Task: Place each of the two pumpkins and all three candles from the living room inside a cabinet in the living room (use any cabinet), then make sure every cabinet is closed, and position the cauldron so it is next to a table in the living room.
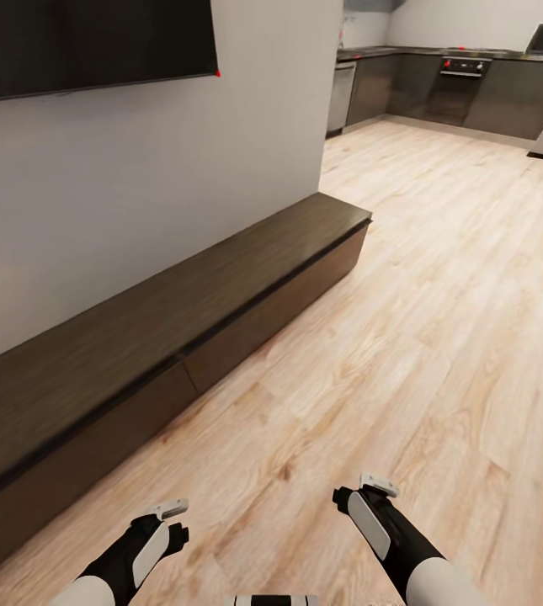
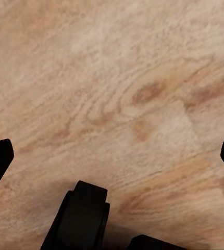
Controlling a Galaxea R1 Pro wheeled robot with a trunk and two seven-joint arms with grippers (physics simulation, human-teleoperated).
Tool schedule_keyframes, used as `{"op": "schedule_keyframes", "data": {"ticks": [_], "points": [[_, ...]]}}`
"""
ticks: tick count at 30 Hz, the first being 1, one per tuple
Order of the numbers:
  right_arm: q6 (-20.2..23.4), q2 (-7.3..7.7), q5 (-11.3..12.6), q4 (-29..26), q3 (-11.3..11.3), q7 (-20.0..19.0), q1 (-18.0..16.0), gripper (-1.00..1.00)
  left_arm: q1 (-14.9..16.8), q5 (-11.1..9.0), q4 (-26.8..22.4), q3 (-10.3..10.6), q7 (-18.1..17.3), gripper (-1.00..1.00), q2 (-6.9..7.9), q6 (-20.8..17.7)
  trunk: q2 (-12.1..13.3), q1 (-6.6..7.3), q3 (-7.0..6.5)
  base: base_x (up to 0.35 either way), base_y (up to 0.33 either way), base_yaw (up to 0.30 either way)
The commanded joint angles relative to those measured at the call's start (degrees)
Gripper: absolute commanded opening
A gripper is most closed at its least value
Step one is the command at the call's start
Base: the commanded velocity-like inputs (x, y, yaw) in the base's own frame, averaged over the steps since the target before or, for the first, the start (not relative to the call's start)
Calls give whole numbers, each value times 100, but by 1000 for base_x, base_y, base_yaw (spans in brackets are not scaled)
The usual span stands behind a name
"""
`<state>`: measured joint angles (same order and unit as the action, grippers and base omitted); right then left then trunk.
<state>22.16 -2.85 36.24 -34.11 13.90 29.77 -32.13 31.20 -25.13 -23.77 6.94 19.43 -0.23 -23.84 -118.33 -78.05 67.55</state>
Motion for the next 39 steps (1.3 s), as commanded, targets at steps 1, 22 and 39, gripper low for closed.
{"op": "schedule_keyframes", "data": {"ticks": [1,22,39], "points": [[17,4,41,-8,31,46,-4,100,0,-63,-13,46,52,100,7,-20,-2,1,11,0,0,-200],[-207,6,34,-8,33,57,-4,100,-2,-67,56,52,52,100,0,130,-2,1,46,162,-69,-229],[-231,12,32,-8,34,55,-4,100,0,-54,88,53,52,100,-27,143,-2,1,46,260,-217,-228]]}}
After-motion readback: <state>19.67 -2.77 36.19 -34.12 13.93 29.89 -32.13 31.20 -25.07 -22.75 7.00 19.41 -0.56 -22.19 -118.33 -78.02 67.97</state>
